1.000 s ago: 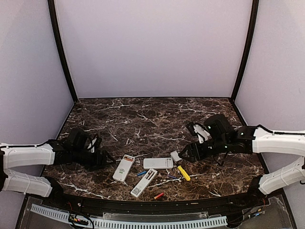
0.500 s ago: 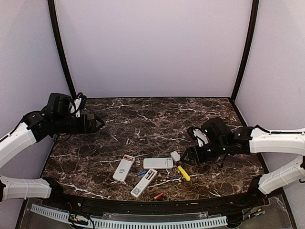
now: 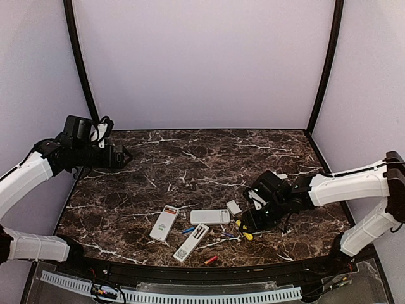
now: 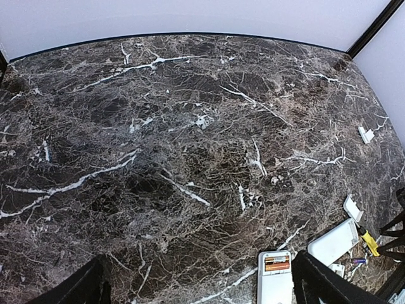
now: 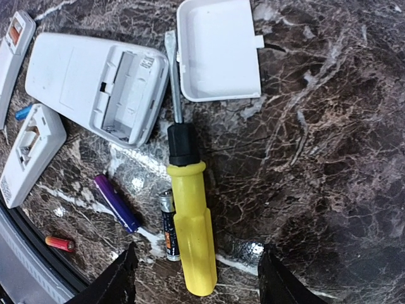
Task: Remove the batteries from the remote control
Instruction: Pick up the screwdriver from the center of the board.
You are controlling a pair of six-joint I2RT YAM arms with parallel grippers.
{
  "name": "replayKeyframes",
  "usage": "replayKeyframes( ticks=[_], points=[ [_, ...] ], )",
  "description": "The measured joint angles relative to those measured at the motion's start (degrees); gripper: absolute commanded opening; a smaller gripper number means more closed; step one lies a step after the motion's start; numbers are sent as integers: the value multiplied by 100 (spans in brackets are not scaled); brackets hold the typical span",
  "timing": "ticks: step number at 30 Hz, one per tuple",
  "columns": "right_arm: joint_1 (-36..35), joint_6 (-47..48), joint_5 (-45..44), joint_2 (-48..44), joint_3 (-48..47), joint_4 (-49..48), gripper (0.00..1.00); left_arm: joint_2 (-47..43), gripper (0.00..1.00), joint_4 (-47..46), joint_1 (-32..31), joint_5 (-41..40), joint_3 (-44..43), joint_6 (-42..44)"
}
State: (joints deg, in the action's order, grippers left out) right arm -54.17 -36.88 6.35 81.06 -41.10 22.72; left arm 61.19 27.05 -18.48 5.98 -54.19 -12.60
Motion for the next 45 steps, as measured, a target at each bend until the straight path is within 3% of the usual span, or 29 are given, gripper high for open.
replayKeyframes(
  ticks=[33, 41, 45],
  points=[
    [-319, -26, -516, 861, -632, 595, 28, 273, 99, 0, 0, 527, 26, -24],
    [-433, -111, -822, 1036, -800, 776, 6, 227, 94, -127, 0, 828, 164, 24],
    [-490, -109, -905, 1062, -848, 800, 0, 76, 82, -210, 0, 1032, 313, 22]
  ],
)
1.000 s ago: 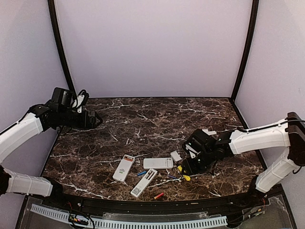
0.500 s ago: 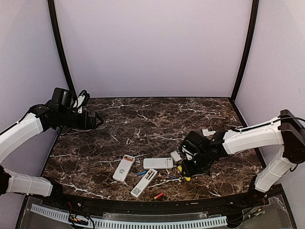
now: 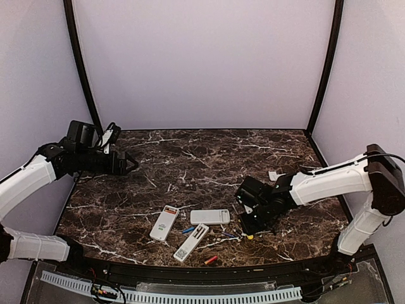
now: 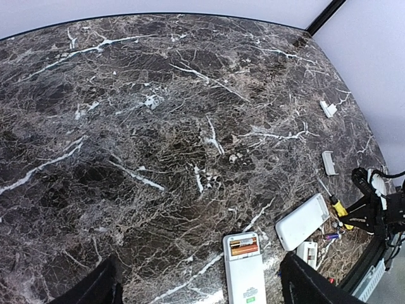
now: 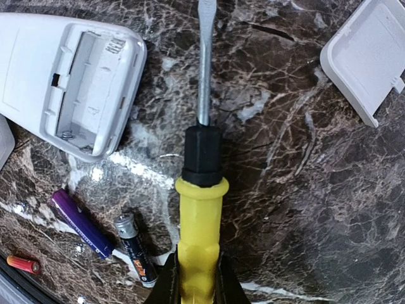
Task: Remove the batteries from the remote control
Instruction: Pick up the screwdriver from the center of the board, then pass from the right arm to the left
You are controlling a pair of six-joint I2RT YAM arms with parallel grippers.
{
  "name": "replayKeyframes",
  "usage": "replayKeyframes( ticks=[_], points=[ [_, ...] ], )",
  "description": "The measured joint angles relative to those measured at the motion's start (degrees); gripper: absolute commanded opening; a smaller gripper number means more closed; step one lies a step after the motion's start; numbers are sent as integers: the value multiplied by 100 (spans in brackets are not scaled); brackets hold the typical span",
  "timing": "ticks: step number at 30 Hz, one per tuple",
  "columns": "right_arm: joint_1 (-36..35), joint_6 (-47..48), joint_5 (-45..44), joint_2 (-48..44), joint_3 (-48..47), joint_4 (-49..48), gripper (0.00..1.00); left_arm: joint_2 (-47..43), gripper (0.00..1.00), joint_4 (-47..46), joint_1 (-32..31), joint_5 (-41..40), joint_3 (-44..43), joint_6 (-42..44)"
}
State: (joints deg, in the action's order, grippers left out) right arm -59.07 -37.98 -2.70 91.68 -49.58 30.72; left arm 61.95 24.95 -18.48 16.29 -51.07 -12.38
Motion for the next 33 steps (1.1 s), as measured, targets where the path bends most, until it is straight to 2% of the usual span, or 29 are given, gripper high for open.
replayKeyframes(
  ticks=[6, 7, 12, 16, 25, 29, 33],
  points=[
    [-66, 76, 2, -387, 0, 236, 0, -221, 79, -483, -122, 275, 400, -485],
    [-101, 199, 72, -1152, 15, 319, 0, -345, 79, -826, -560, 341, 813, -946],
    [-109, 487, 374, -1993, 57, 184, 0, -352, 79, -1213, -1270, 286, 981, -1615],
    [-116, 807, 848, -2433, 57, -367, 0, -367, 78, -1768, -1937, 267, 1019, -2249],
    [-275, 1397, 1508, -1845, -199, -1172, 0, -297, 79, -3029, -2719, 319, 1027, -3348],
    [-444, 1622, 1453, -1491, -533, -1259, 0, 52, 79, -3261, -2927, 317, 1008, -3552],
    [-616, 1768, 1276, -1156, -868, -1320, 0, 361, 74, -3335, -3008, 317, 1001, -3713]
  ],
)
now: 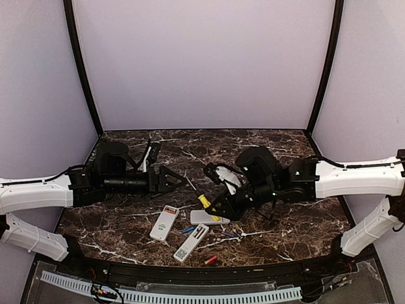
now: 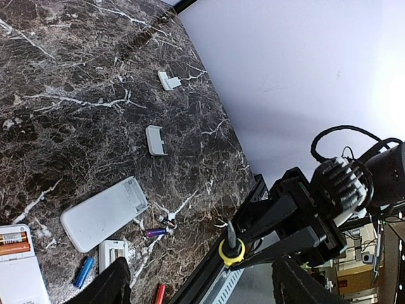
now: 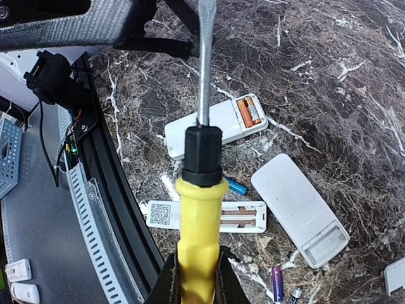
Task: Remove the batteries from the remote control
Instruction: Pass from the right arm to the left
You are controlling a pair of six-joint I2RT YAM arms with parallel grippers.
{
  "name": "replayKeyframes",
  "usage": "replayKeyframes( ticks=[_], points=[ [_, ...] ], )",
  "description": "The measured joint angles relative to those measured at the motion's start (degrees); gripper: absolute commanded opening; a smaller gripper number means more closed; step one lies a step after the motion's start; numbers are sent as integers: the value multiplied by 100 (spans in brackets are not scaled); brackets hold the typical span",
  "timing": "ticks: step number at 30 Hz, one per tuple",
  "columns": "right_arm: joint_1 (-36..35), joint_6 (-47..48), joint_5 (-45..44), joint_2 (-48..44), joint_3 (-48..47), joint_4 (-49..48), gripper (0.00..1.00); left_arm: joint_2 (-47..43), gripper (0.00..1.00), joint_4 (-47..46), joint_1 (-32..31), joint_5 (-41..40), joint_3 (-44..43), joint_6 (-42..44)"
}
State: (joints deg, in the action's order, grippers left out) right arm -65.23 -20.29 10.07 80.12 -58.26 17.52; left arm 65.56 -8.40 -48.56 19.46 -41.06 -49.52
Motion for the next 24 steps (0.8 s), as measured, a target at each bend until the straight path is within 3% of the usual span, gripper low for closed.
replayKeyframes(
  ticks=[2, 7, 14, 20, 24],
  points=[
    [-81, 66, -90, 151, -103, -26, 0, 85, 67, -52, -11, 2, 0, -83],
    [-240, 199, -264, 463, -289, -28, 0, 120, 40, -136, -15, 9, -22, -190],
    [-330, 330, -431, 660, -498, -13, 0, 120, 23, -140, -17, 11, -28, -245],
    [-337, 382, -522, 719, -590, 4, 0, 122, 2, -138, -22, 4, -28, -358],
    [-341, 402, -575, 741, -595, 4, 0, 120, 0, -166, -22, 0, -31, -417]
  ],
)
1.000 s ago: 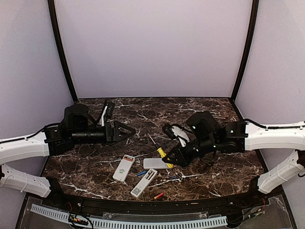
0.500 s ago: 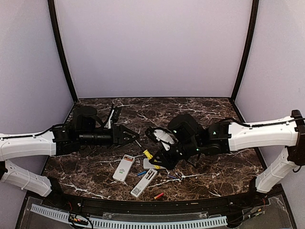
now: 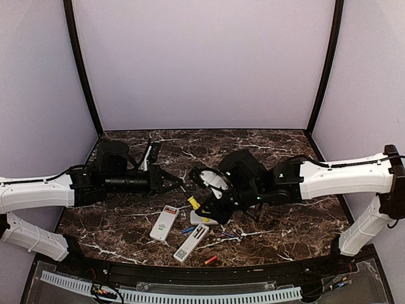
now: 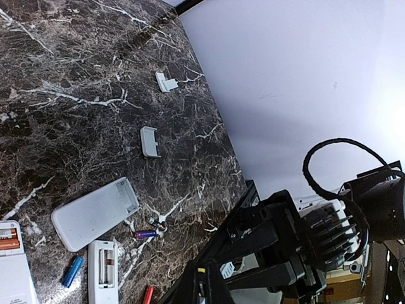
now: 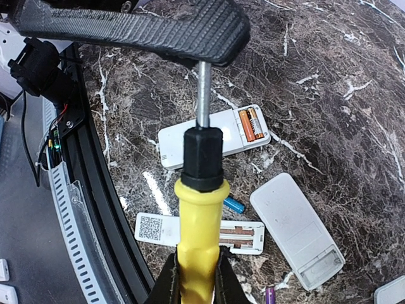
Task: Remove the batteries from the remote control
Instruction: Pass from the right arm to the left, then pass from the left arm to the right
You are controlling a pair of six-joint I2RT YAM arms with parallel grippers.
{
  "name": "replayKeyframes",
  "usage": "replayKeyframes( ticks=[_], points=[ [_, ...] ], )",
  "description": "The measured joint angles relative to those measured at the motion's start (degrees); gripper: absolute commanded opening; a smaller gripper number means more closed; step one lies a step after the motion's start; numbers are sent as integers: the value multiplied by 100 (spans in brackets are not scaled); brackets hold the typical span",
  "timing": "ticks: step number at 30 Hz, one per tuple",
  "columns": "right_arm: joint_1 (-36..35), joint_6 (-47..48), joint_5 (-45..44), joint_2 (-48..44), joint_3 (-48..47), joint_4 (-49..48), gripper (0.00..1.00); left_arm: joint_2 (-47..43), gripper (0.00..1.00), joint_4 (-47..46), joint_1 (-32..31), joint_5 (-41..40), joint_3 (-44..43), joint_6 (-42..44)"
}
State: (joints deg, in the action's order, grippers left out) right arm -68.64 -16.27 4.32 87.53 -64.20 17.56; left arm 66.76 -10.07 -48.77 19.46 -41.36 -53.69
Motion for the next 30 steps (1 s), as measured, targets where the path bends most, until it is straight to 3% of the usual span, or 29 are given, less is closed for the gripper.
replayKeyframes(
  ticks=[1, 3, 5, 8, 12, 19, 30],
  points=[
    [-7, 2, -17, 7, 0, 7, 7, 0, 0, 7, 0, 0, 0, -13],
    [-17, 2, -59, 13, -7, 7, 34, 0, 0, 11, 0, 0, 0, -44],
    [-22, -26, -96, 13, -13, 9, 53, -7, 0, 4, 0, -11, 4, -70],
    [-22, -66, -138, 13, -13, 2, 70, -81, 0, -4, 0, -81, 22, -94],
    [-24, -190, -243, -37, 44, -122, 78, -315, 0, -57, 0, -232, 50, -90],
    [-20, -857, -310, -612, 684, -857, 85, -531, 0, -437, 2, -367, 149, -72],
    [428, -2227, 103, -1392, 2260, -3578, 92, -531, 0, -1617, 186, -96, 339, -35]
  ],
)
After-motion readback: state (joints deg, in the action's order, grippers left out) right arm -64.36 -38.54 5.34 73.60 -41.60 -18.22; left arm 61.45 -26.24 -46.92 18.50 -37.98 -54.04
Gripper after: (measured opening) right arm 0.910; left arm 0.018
